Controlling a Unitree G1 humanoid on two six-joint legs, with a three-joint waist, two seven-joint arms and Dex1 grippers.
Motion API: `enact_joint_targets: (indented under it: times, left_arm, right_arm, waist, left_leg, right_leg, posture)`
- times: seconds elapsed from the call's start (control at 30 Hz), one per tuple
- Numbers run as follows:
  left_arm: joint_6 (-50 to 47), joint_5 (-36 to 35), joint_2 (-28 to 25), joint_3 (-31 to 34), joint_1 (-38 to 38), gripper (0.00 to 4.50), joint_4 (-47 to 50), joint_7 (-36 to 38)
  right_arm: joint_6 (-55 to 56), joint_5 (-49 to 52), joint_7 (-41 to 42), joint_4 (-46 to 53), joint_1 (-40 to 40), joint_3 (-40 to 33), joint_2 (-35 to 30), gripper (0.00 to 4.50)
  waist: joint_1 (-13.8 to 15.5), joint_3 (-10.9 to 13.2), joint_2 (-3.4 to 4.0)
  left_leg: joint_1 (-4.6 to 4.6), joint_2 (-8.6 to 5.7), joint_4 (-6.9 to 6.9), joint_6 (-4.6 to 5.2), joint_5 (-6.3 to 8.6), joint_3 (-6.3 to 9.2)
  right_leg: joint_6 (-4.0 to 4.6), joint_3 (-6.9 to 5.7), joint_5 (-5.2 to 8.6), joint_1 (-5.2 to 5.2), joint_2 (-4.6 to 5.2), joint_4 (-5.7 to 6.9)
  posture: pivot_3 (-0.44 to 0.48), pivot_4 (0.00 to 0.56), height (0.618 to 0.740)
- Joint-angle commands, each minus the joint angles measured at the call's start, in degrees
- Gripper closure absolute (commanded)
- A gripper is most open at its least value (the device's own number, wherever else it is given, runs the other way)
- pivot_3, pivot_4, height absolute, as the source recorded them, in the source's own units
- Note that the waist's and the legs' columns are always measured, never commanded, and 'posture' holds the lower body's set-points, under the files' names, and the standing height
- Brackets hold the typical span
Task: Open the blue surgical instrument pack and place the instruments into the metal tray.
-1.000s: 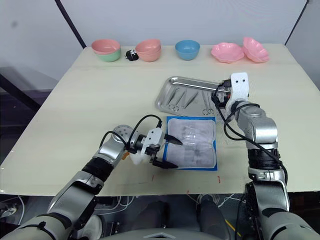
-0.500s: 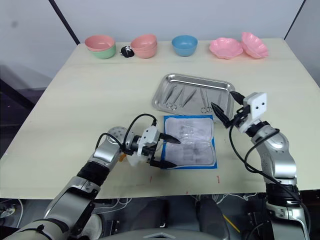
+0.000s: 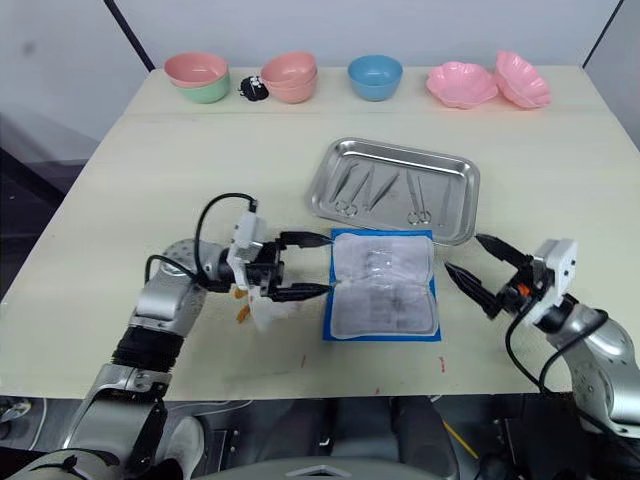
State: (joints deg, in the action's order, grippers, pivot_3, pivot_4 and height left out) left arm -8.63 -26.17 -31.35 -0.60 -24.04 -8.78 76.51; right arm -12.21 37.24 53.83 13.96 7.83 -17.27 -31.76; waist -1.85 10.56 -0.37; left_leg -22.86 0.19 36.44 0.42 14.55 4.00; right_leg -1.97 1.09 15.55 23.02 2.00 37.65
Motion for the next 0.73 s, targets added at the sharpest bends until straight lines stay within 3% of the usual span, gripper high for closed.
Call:
enact_joint_targets:
  times: [0.03, 0.27, 0.43, 0.73]
  left_arm:
    - [-2.46, -2.98, -3.82, 5.82, 4.33, 0.0, 3.81, -1.48]
    - [-2.7, -3.04, -11.59, 13.81, 18.93, 0.0, 8.62, -2.65]
    - [-1.49, -2.2, -13.67, 19.04, 29.17, 0.0, 9.43, -5.09]
    - [-1.02, 0.09, -14.4, 21.64, 36.5, 0.0, 11.37, -9.65]
  right_arm:
    - [2.74, -0.07, 2.97, 2.15, 4.11, -3.57, -1.59, 0.07]
    - [5.8, 0.28, 7.34, 0.31, 12.96, -9.24, -3.08, 0.07]
    - [6.59, 0.79, 11.12, -1.51, 18.87, -13.78, -4.4, 0.07]
    - [8.25, -0.08, 12.26, -4.18, 21.42, -17.59, -4.36, 0.07]
  waist:
    - [-0.06, 0.01, 0.0]
    - [0.14, 0.06, 0.01]
    - [1.12, 0.07, 0.01]
    - [1.46, 0.04, -0.05]
  left_leg:
    - [0.0, 0.0, 0.0, 0.0, 0.0, 0.0]
    - [0.08, 0.04, 0.01, -0.02, 0.01, -0.17]
    - [0.16, 0.06, 0.01, -0.02, 0.01, -0.33]
    - [0.18, 0.08, 0.07, -0.03, 0.01, -0.39]
  right_leg:
    - [0.0, 0.0, 0.0, 0.0, 0.0, 0.0]
    - [-0.01, 0.15, 0.0, 0.0, 0.08, 0.0]
    - [-0.01, 0.26, 0.0, 0.0, 0.26, 0.0]
    - [-0.02, 0.31, -0.01, 0.0, 0.43, 0.03]
  posture:
    - [0.0, 0.15, 0.74]
    - [0.0, 0.15, 0.74]
    - [0.0, 0.15, 0.74]
    - [0.0, 0.15, 0.74]
